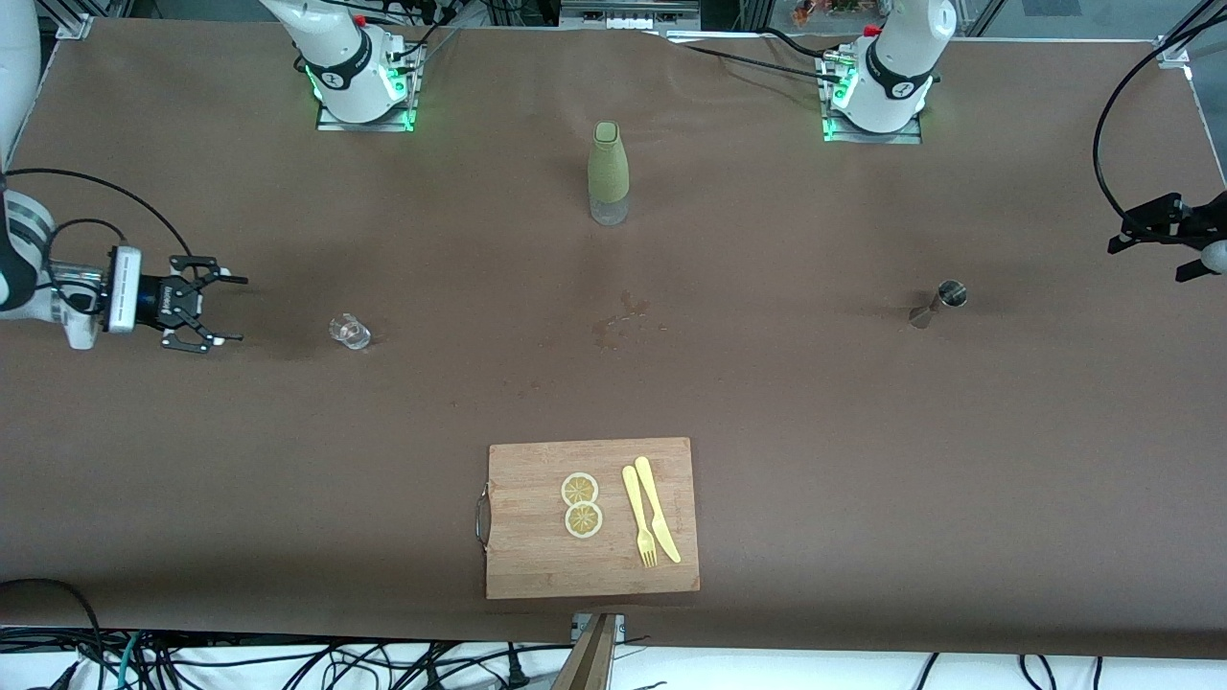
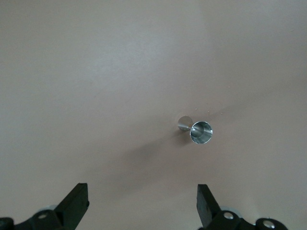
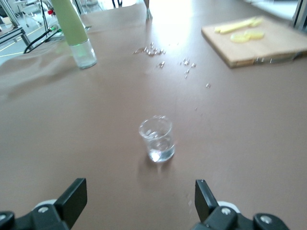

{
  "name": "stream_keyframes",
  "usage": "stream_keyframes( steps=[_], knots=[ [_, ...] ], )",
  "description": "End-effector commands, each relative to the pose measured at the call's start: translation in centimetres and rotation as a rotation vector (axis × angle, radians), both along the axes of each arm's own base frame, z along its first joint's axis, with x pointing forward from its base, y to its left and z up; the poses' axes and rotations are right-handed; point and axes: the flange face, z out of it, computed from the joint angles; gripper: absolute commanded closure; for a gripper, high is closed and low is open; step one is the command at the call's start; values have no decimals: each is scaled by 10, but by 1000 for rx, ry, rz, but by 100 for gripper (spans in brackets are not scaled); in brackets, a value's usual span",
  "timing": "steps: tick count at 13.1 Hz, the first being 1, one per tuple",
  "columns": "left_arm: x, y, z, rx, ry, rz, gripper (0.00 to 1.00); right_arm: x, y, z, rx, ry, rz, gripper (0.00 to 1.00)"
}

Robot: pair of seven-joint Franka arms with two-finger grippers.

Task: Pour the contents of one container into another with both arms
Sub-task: 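Reach the right gripper to the beaker while the left gripper reaches the jigger, then grasp the beaker with the right gripper while the left gripper grasps the jigger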

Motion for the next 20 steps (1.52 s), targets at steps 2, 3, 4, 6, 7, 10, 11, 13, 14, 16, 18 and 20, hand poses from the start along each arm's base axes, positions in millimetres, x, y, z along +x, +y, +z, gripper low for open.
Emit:
stream_keyframes(
  steps=[2, 3, 4, 6, 7, 10, 11, 13, 14, 16, 18, 20],
  knots=[
    [-2, 44, -52, -138, -69, -185, 0, -13, 22, -43, 86, -97, -23, 0],
    [-6, 55, -62, -165, -87, -233, 0, -14, 35, -50, 107, -136, -28, 0],
    [-11, 65, -77, -212, -112, -278, 0, -17, 51, -58, 135, -150, -46, 0],
    [-23, 91, -107, -294, -179, -382, 1, -15, 72, -69, 141, -169, -59, 0],
    [-29, 103, -122, -326, -217, -448, 1, -16, 80, -78, 157, -171, -73, 0],
    [-47, 126, -186, -446, -364, -612, 1, -20, 106, -114, 194, -187, -96, 0],
    [-50, 127, -207, -479, -418, -664, 1, -19, 109, -117, 200, -196, -96, 0],
    [-56, 131, -246, -525, -524, -733, 1, -21, 114, -120, 208, -191, -92, 0],
    [-58, 132, -262, -545, -574, -754, 0, -22, 115, -121, 210, -189, -91, 0],
    [-60, 123, -285, -603, -665, -791, 0, -23, 120, -124, 222, -182, -85, 1],
    [-59, 109, -320, -651, -864, -840, 1, -22, 126, -124, 231, -182, -80, 1],
    [-63, 96, -347, -689, -964, -866, 1, -23, 128, -123, 253, -181, -80, 1]
  ],
)
